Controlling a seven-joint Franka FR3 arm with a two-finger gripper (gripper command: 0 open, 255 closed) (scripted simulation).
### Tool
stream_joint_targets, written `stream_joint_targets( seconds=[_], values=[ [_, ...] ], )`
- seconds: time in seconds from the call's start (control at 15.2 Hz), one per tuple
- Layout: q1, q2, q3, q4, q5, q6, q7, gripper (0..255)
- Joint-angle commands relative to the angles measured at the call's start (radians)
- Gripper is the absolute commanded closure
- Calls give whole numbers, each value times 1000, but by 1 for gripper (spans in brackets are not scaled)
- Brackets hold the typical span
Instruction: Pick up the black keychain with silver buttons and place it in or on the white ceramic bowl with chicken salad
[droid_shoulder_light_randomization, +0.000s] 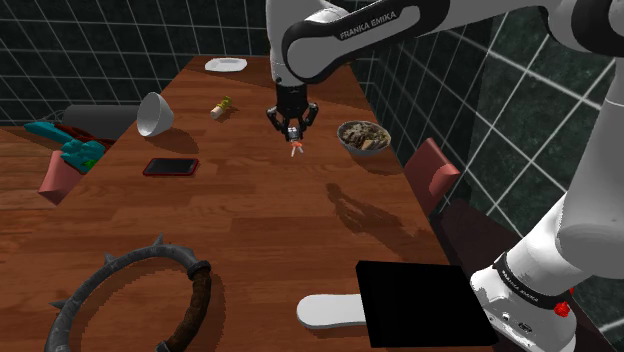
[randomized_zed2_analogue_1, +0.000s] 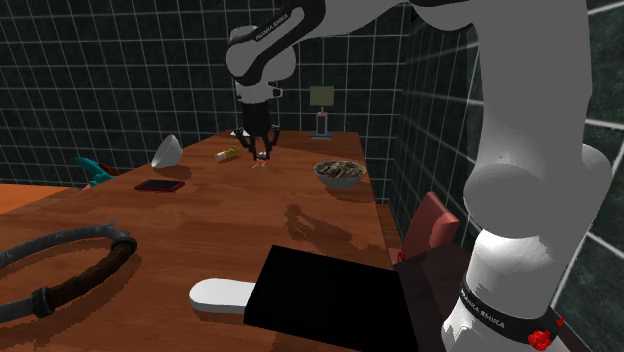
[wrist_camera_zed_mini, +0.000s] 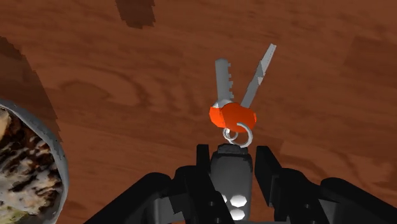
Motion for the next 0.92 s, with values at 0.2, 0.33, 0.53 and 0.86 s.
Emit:
stream_joint_targets(
  seconds=[0.2, 0.33, 0.53, 0.86],
  values=[
    [-3, -23, 4, 37, 13, -58, -13, 255],
    [-3, -29, 5, 54, 17, -80, -17, 255],
    [-56, -92, -11, -24, 44, -53, -87, 255],
    [-134, -179, -49, -126, 83, -20, -209, 255]
  ],
)
